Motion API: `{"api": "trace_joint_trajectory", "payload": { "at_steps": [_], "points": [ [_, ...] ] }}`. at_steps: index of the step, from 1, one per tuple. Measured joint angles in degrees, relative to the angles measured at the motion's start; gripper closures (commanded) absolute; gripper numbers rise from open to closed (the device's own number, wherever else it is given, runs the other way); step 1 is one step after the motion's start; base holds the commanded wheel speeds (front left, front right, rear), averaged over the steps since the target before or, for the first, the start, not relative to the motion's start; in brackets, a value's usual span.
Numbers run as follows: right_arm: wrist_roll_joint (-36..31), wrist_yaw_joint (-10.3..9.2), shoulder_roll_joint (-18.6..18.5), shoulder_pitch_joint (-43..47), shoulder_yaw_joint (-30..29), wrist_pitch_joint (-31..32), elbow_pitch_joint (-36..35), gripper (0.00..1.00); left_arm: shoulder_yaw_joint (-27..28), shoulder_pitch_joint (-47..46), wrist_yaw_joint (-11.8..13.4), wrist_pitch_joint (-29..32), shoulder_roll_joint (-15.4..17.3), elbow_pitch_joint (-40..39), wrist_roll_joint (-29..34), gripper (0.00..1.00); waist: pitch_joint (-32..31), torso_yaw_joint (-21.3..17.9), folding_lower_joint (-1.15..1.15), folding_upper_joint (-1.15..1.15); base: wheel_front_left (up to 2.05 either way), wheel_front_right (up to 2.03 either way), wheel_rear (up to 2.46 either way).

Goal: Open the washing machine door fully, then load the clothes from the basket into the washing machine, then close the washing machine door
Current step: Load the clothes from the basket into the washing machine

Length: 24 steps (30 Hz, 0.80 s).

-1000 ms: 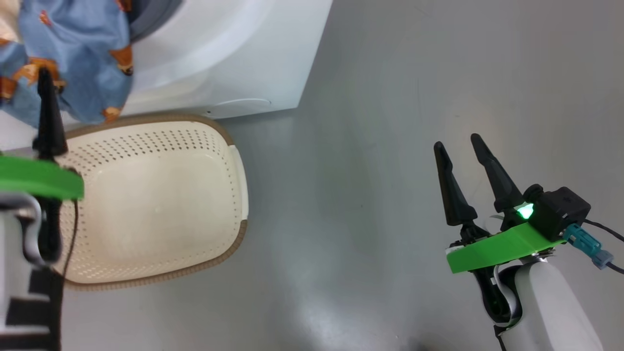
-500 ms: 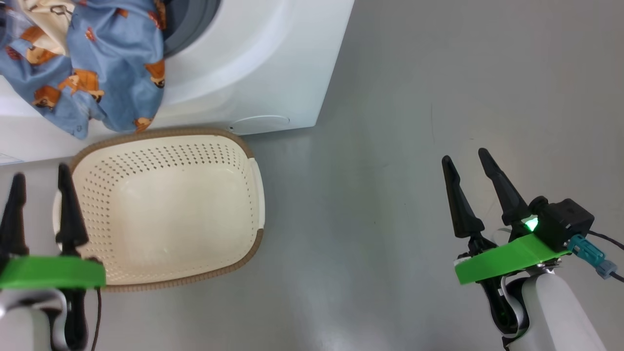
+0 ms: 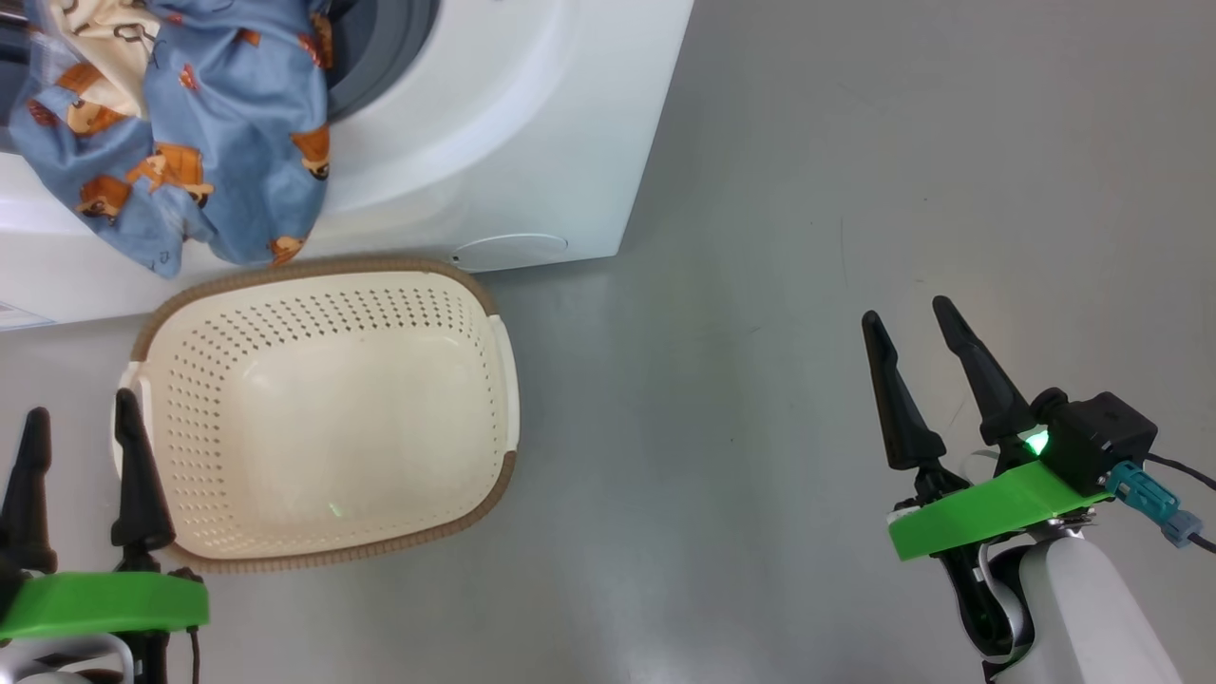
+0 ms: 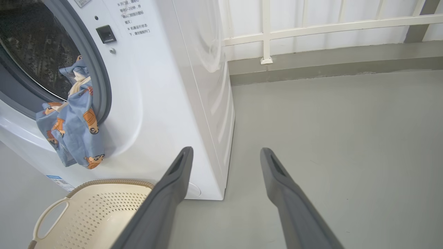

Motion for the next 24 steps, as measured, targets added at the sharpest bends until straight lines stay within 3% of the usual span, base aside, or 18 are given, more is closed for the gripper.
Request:
{"api": "trace_joint_trajectory", "payload": {
  "at_steps": [8, 24],
  "points": [
    [0.0, 0.0, 0.1, 0.0, 0.0, 0.0, -0.3, 0.0, -1.6, -2.0, 0.0, 0.0, 0.5, 3.3, -0.9, 0.0, 1.4, -0.3, 0.0, 0.0, 0.0, 0.0, 0.0],
    [0.0, 0.0, 1.6, -1.6, 0.1, 0.0, -0.8, 0.0, -6.8, -17.4, 0.0, 0.0, 7.1, 17.3, -4.3, 0.0, 6.0, -2.9, 0.0, 0.0, 0.0, 0.0, 0.0]
  ]
}}
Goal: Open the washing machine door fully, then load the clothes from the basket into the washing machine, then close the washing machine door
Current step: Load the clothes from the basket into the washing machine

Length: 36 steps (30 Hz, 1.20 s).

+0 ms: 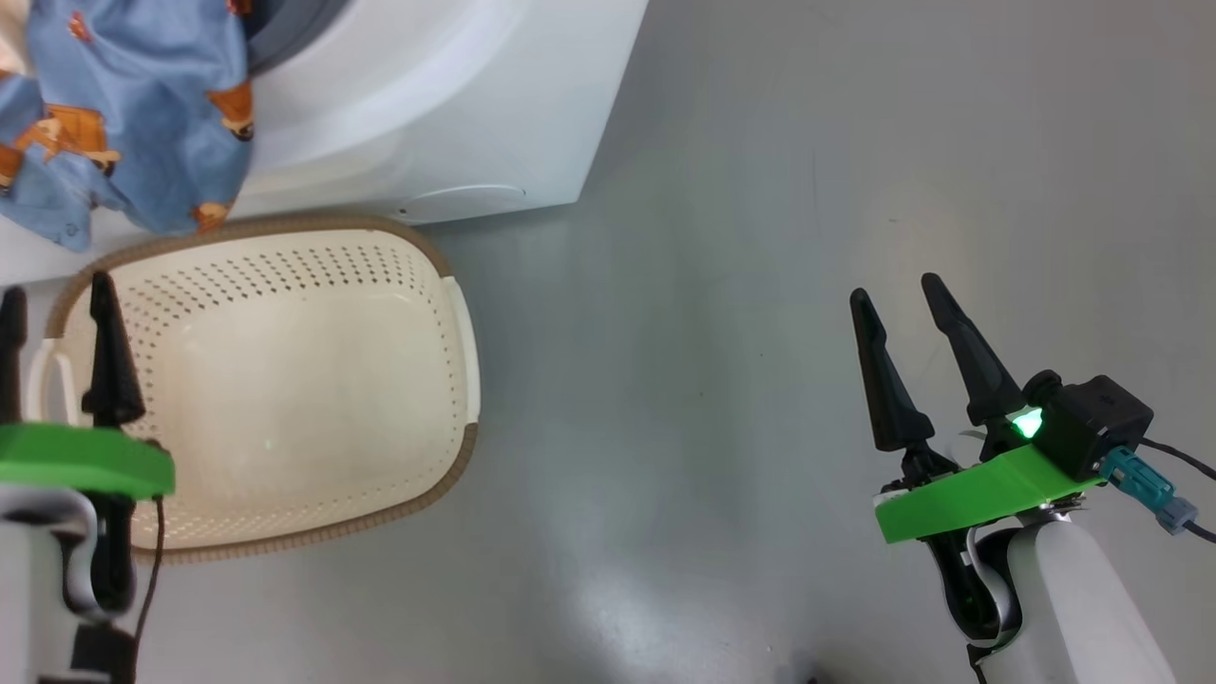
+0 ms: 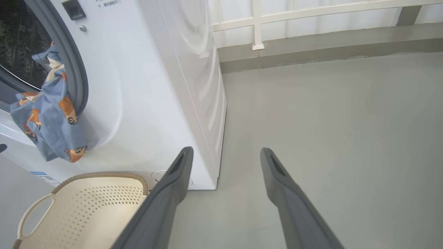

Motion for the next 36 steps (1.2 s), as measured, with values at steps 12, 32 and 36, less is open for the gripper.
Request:
{"api": "trace_joint_trajectory", "payload": {
  "at_steps": [12, 32, 36],
  "points": [
    [0.0, 0.0, 0.4, -2.1, 0.8, 0.0, -0.3, 0.0, -5.0, -11.6, 0.0, 0.0, 3.2, 9.4, -3.4, 0.0, 2.6, -1.8, 0.0, 0.0, 0.0, 0.0, 0.0],
    [0.4, 0.0, 0.7, -2.4, 2.7, 0.0, -0.2, 0.0, -9.5, -22.2, 0.0, 0.0, 7.1, 21.5, -7.2, 0.0, 4.2, -4.8, 0.0, 0.0, 0.0, 0.0, 0.0],
    [0.6, 0.01, 0.7, -2.6, 2.9, 0.0, -0.2, 0.0, -11.6, -22.7, 0.0, 0.0, 7.8, 21.6, -7.8, 0.72, 4.0, -5.1, 0.0, 0.0, 0.0, 0.0, 0.0]
  ]
}}
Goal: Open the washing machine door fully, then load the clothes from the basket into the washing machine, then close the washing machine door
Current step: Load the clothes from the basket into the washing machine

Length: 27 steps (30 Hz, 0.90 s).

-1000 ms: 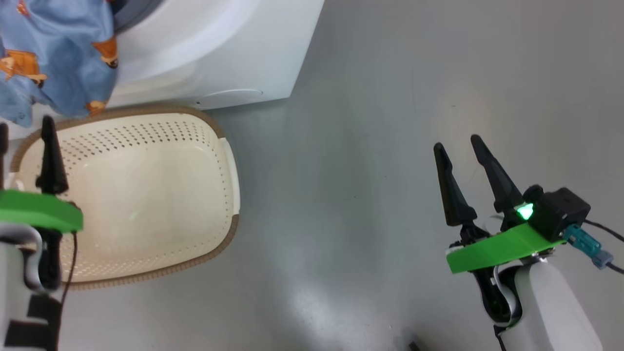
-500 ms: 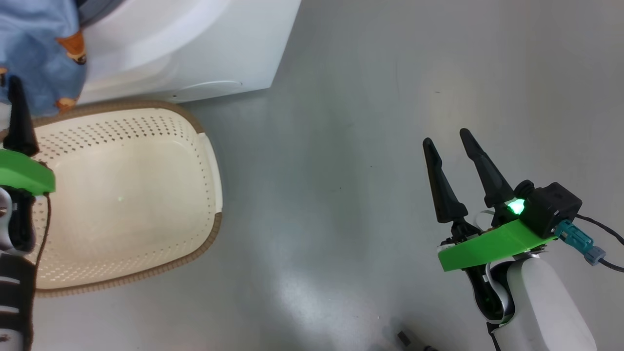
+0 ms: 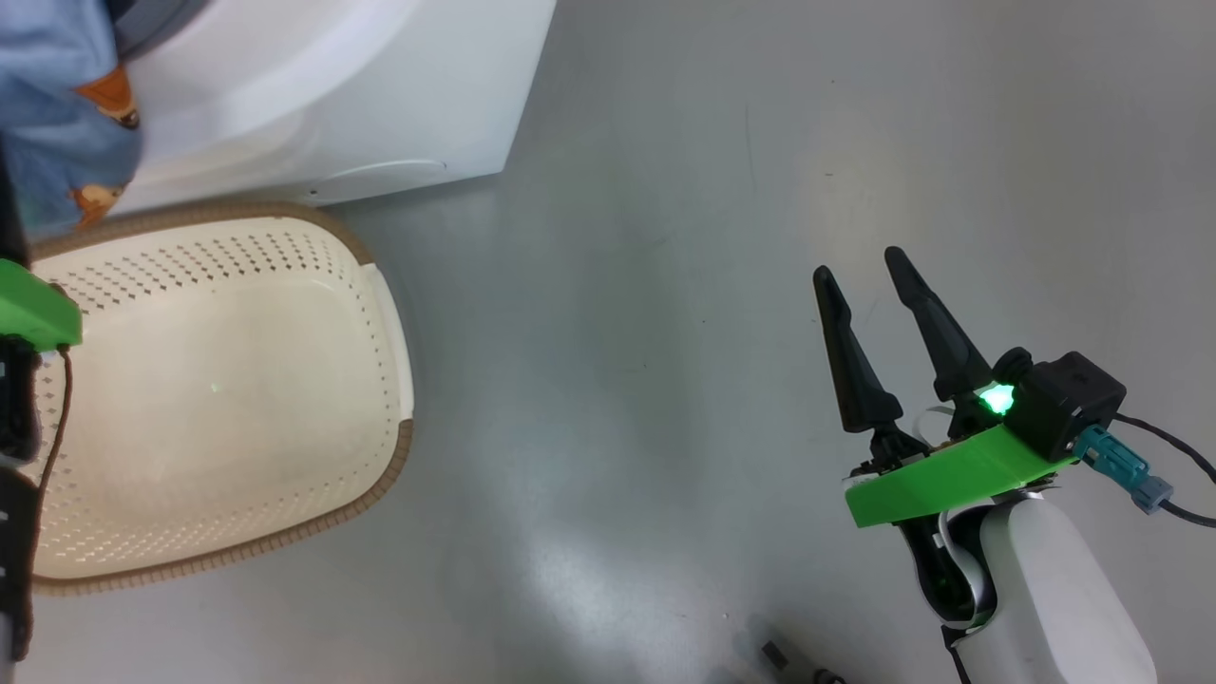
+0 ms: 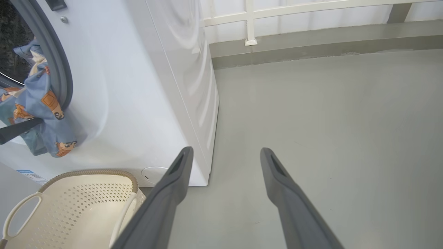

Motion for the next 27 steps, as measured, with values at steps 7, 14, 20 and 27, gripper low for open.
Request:
{"api": "trace_joint_trajectory", "payload": {
  "at_steps": [7, 14, 20, 27],
  "points": [
    [0.0, -0.01, 0.0, 0.0, -0.1, 0.0, 0.0, 0.0, -1.4, -0.1, 0.0, 0.0, 0.4, -0.3, -2.2, 1.0, -0.3, 0.1, 0.0, 0.0, 0.0, 0.0, 0.0],
    [0.1, -0.01, 0.0, 0.0, -0.4, 0.0, 0.0, 0.0, -1.3, 0.8, 0.0, 0.0, 0.3, -3.6, -2.5, 1.0, -0.4, 0.7, 0.0, 0.0, 0.0, 0.0, 0.0],
    [0.2, -0.01, 0.0, 0.0, -0.7, 0.0, -0.3, 0.0, 2.2, 2.9, 0.0, 0.0, -0.7, -12.0, -1.6, 1.0, -0.3, 1.5, 0.0, 0.0, 0.0, 0.0, 0.0],
    [0.7, -0.01, 0.0, 0.0, -0.7, 0.0, -0.3, 0.0, 3.7, 3.6, 0.0, 0.0, -1.0, -21.1, 1.3, 1.0, -0.1, 2.2, 0.0, 0.0, 0.0, 0.0, 0.0]
  ]
}}
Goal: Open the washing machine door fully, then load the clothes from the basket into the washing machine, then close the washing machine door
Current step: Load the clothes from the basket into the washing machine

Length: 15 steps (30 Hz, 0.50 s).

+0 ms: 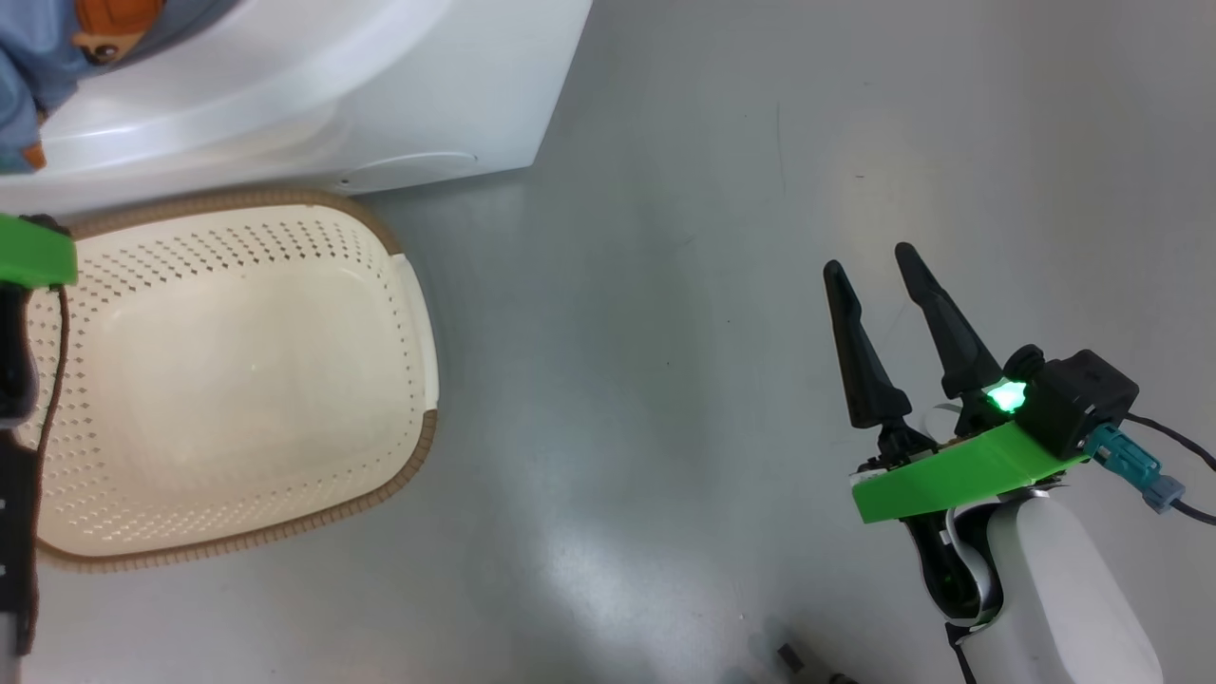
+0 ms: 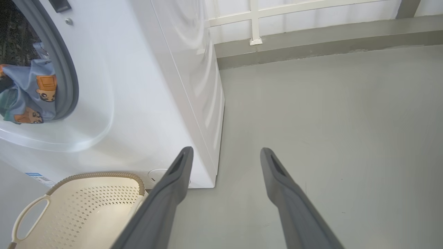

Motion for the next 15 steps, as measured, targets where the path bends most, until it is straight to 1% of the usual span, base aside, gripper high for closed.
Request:
{"api": "trace_joint_trajectory", "payload": {
  "at_steps": [3, 6, 12, 15],
  "points": [
    [0.1, 0.0, 0.0, 0.0, 0.2, 0.0, 0.0, 0.0, -0.9, -1.0, 0.0, 0.0, 0.4, -0.2, 0.5, 1.0, 0.1, 0.0, 0.0, 0.0, 0.0, 0.0, 0.0],
    [0.4, 0.0, 0.0, 0.0, 0.7, 0.0, 0.0, 0.0, -3.0, -4.6, 0.0, 0.0, 1.6, 2.5, 0.9, 1.0, 0.2, -0.2, 0.0, 0.0, 0.0, 0.0, 0.0],
    [2.0, 0.0, 0.0, -0.1, 1.7, 0.0, 0.1, 0.0, -9.4, -15.2, 0.0, 0.2, 3.7, 14.3, -1.2, 1.0, 0.4, -1.5, 0.0, 0.0, 0.0, 0.0, 0.0],
    [2.6, 0.0, 0.0, -0.1, 1.9, 0.0, 0.1, 0.0, -12.5, -20.9, 0.0, 1.7, 4.8, 20.3, -2.1, 1.0, 0.5, -2.4, 0.0, 0.0, 0.0, 0.0, 0.0]
  ]
}}
